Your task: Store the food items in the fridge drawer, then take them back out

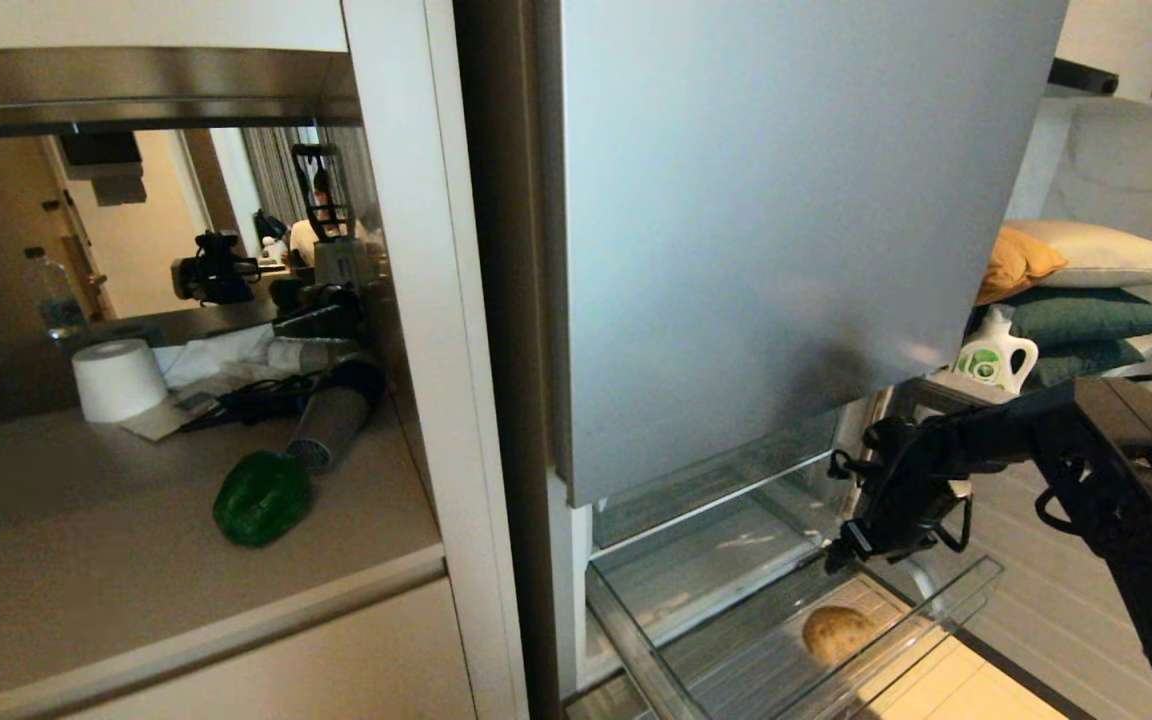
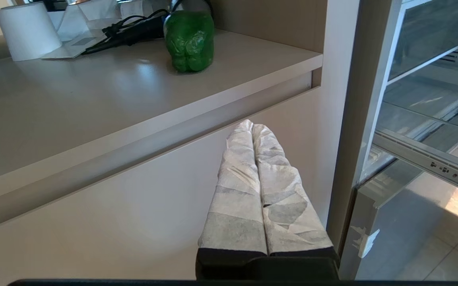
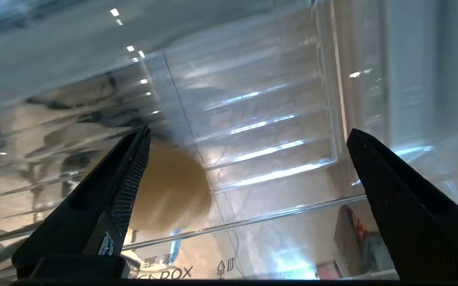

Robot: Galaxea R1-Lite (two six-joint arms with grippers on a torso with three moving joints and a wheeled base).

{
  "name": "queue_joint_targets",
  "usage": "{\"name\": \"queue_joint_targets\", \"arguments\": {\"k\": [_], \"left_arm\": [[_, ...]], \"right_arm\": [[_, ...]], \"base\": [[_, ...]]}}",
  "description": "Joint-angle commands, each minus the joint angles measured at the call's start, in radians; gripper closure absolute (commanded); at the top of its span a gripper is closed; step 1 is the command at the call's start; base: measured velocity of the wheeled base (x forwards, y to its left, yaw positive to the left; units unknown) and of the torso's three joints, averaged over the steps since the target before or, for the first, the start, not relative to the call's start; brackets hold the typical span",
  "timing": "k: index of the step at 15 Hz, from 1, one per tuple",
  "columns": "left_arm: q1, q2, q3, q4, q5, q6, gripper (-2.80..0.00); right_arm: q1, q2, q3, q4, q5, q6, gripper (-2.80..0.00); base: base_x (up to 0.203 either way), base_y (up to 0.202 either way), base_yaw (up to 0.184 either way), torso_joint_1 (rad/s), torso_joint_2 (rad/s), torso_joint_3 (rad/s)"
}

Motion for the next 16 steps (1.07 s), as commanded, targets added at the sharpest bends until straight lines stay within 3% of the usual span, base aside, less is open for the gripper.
{"name": "queue_joint_targets", "arguments": {"k": [1, 6, 9, 16], "left_arm": [[-0.001, 0.0, 0.009, 0.0, -0.001, 0.003, 0.0], [0.0, 0.0, 0.01, 0.0, -0.003, 0.012, 0.0], [-0.001, 0.0, 0.011, 0.0, -0.003, 0.013, 0.0], [0.0, 0.0, 0.011, 0.0, -0.003, 0.012, 0.0]], "right_arm": [[0.001, -0.045, 0.0, 0.002, 0.027, 0.0, -2.8], [0.01, -0.075, 0.045, 0.073, 0.079, -0.019, -2.8], [0.011, -0.068, 0.08, 0.102, 0.081, -0.072, -2.8], [0.017, -0.05, 0.174, 0.096, 0.073, -0.076, -2.8]], "base": [[0.0, 0.0, 0.0, 0.0, 0.0, 0.0], [0.0, 0.0, 0.0, 0.0, 0.0, 0.0], [0.0, 0.0, 0.0, 0.0, 0.0, 0.0], [0.0, 0.0, 0.0, 0.0, 0.0, 0.0]]}}
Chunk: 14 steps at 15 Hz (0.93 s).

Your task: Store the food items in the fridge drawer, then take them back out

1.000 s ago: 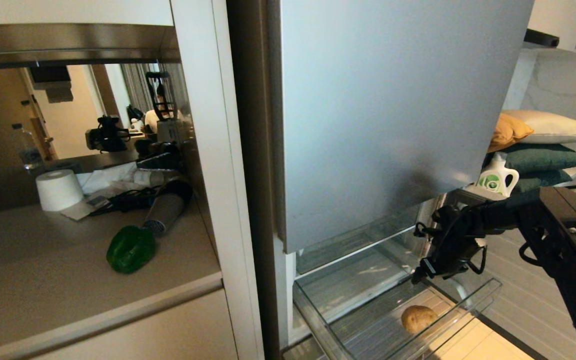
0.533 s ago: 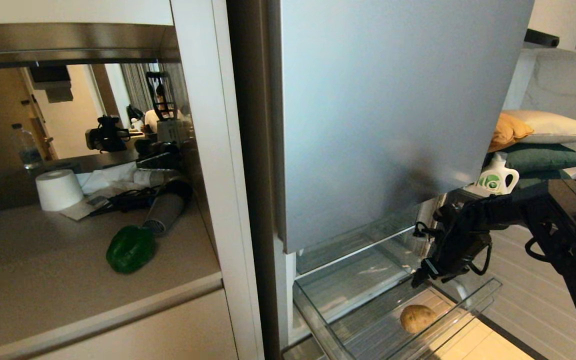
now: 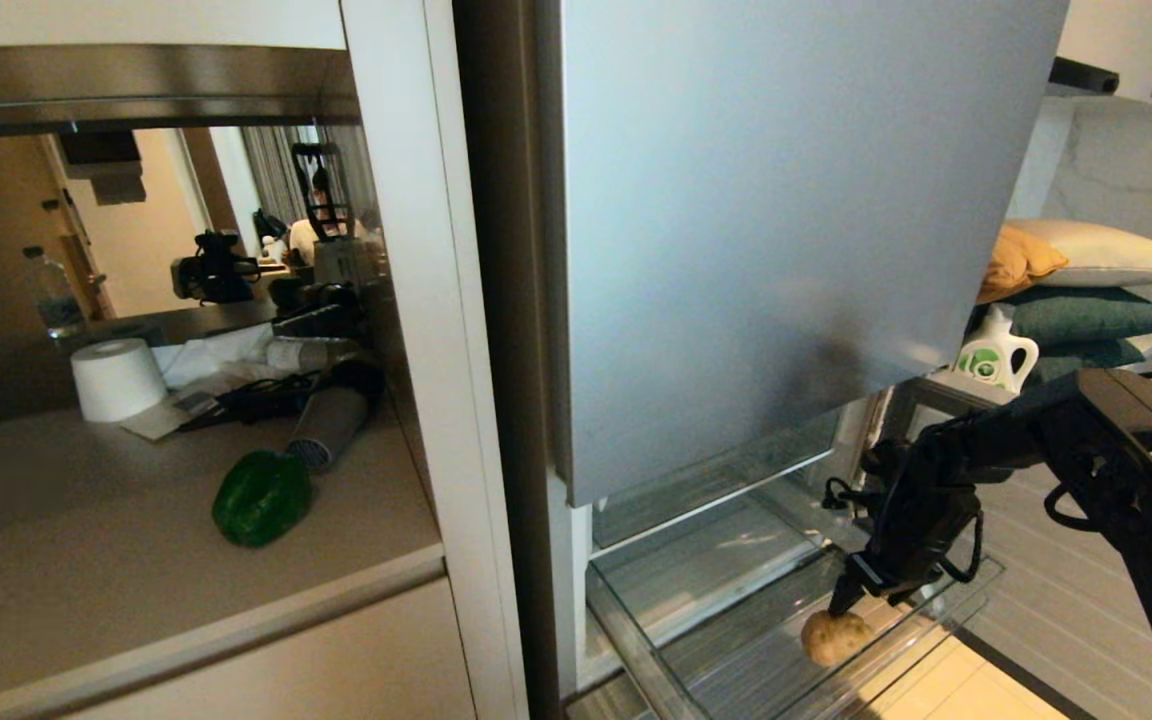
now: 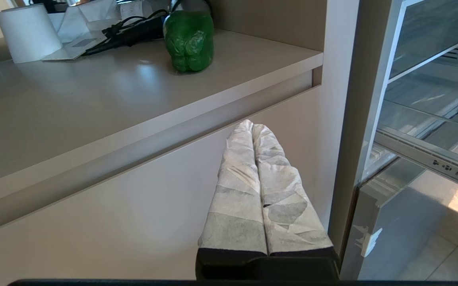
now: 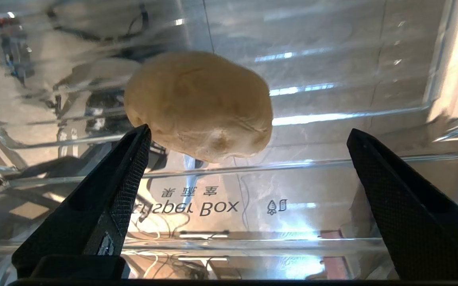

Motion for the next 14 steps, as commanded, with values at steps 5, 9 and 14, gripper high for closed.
{"name": "queue_joint_targets", "arguments": {"k": [5, 9, 14], "left_arm": [[0.0, 0.0, 0.011, 0.0, 0.0, 0.0, 0.0], [0.0, 0.0, 0.011, 0.0, 0.0, 0.002, 0.0], [0.0, 0.0, 0.011, 0.0, 0.0, 0.002, 0.0]], "right_arm": [[-0.003, 0.055, -0.029, -0.016, -0.072, 0.0, -2.8], [-0.024, 0.089, -0.106, -0.046, -0.085, 0.015, -2.8], [-0.046, 0.035, -0.214, -0.046, 0.039, 0.089, -2.8]], "base": [[0.0, 0.0, 0.0, 0.0, 0.0, 0.0], [0.0, 0.0, 0.0, 0.0, 0.0, 0.0], [0.0, 0.0, 0.0, 0.0, 0.0, 0.0]]}}
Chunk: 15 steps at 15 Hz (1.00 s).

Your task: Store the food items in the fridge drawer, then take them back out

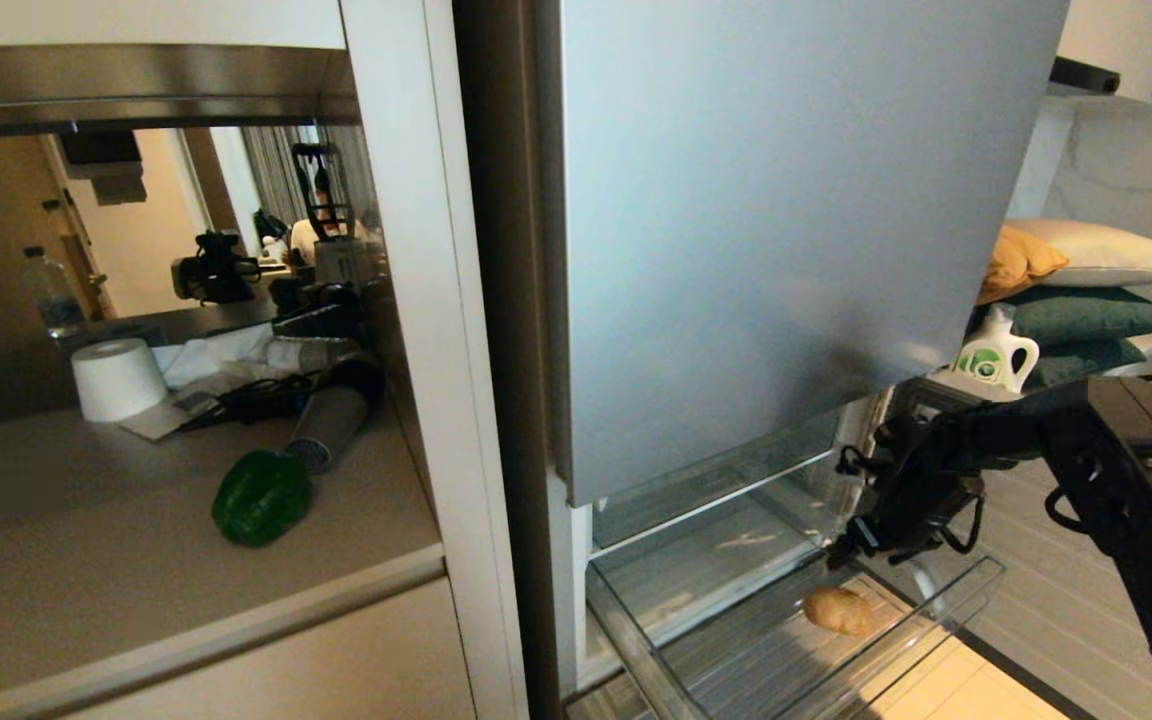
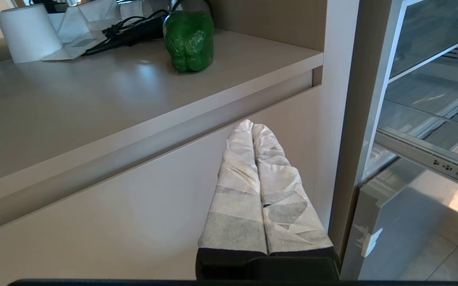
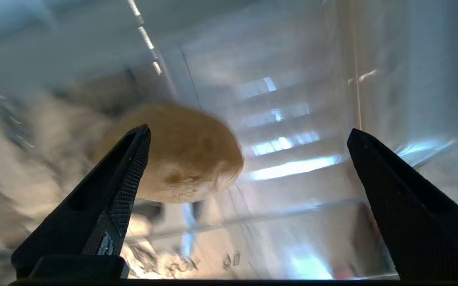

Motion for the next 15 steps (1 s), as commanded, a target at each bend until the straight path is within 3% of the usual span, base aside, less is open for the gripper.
{"name": "queue_joint_targets", "arguments": {"k": [1, 15], "left_arm": [[0.0, 0.001, 0.011, 0.0, 0.0, 0.001, 0.0], [0.0, 0.0, 0.009, 0.0, 0.0, 0.001, 0.0]], "right_arm": [[-0.001, -0.038, -0.007, 0.005, 0.043, 0.002, -2.8], [0.019, -0.052, 0.17, -0.019, 0.093, -0.071, -2.8]], "base": [[0.0, 0.0, 0.0, 0.0, 0.0, 0.0], [0.0, 0.0, 0.0, 0.0, 0.0, 0.0]]}}
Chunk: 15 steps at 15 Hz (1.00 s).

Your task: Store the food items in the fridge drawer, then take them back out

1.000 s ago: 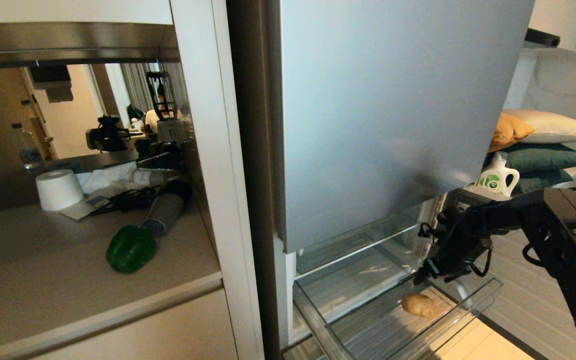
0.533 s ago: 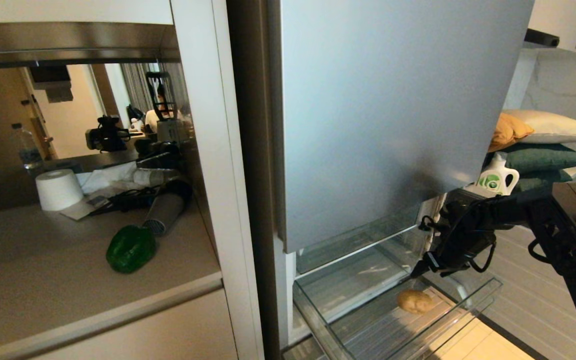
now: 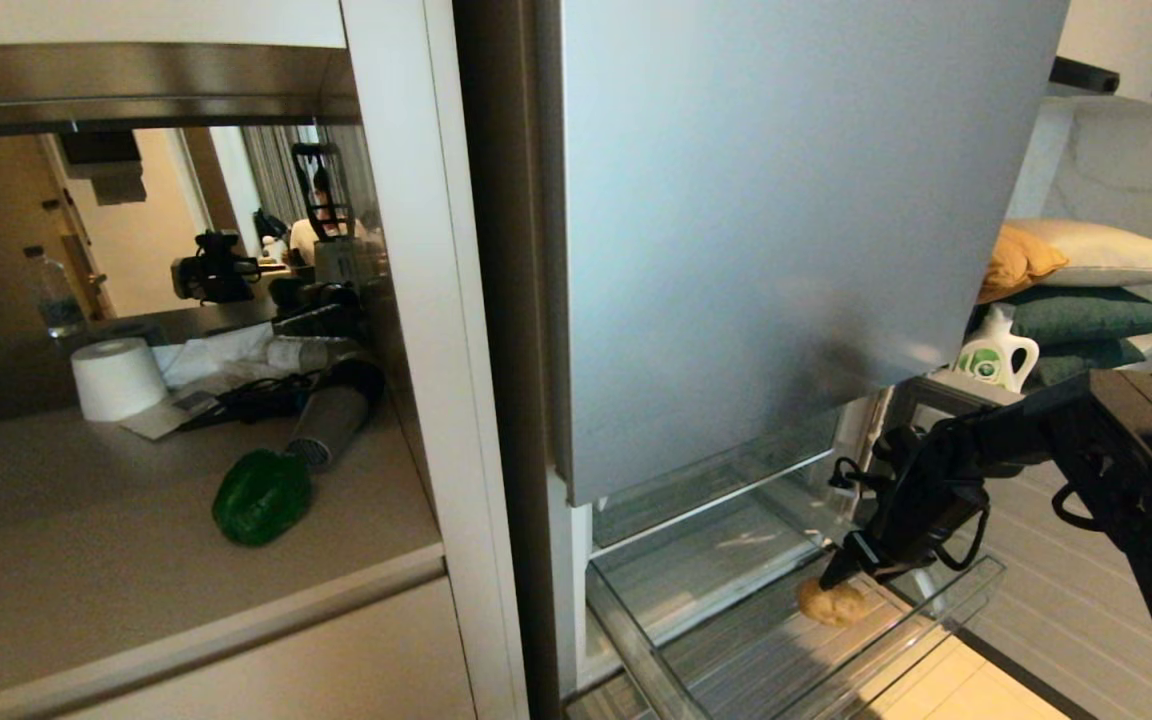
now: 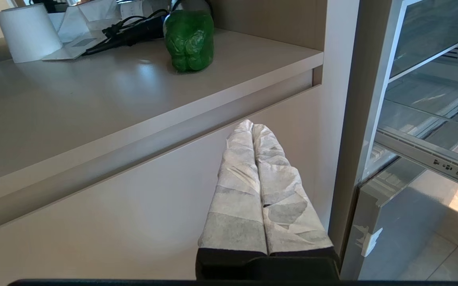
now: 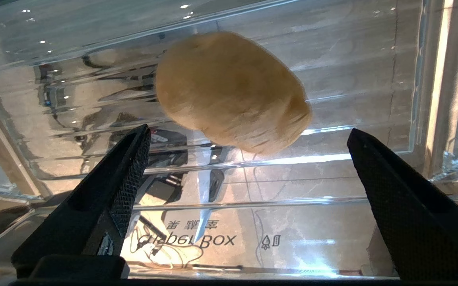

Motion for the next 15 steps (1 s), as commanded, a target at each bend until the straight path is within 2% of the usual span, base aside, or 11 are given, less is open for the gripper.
{"name": "queue_joint_targets", "arguments": {"k": [1, 5, 12, 15], "left_arm": [[0.0, 0.0, 0.011, 0.0, 0.0, 0.001, 0.0], [0.0, 0.0, 0.011, 0.0, 0.0, 0.001, 0.0], [-0.001, 0.0, 0.01, 0.0, 0.0, 0.001, 0.0], [-0.001, 0.0, 0.011, 0.0, 0.0, 0.001, 0.0]], "right_arm": [[0.006, -0.003, 0.051, -0.041, -0.005, -0.004, -2.8], [0.025, 0.013, 0.106, -0.158, -0.049, -0.003, -2.8], [0.037, 0.044, 0.088, -0.167, -0.061, -0.006, -2.8], [0.042, 0.057, 0.103, -0.227, -0.076, -0.028, -2.8]], "base": [[0.0, 0.0, 0.0, 0.0, 0.0, 0.0], [0.0, 0.0, 0.0, 0.0, 0.0, 0.0], [0.0, 0.0, 0.0, 0.0, 0.0, 0.0], [0.0, 0.0, 0.0, 0.0, 0.0, 0.0]]}}
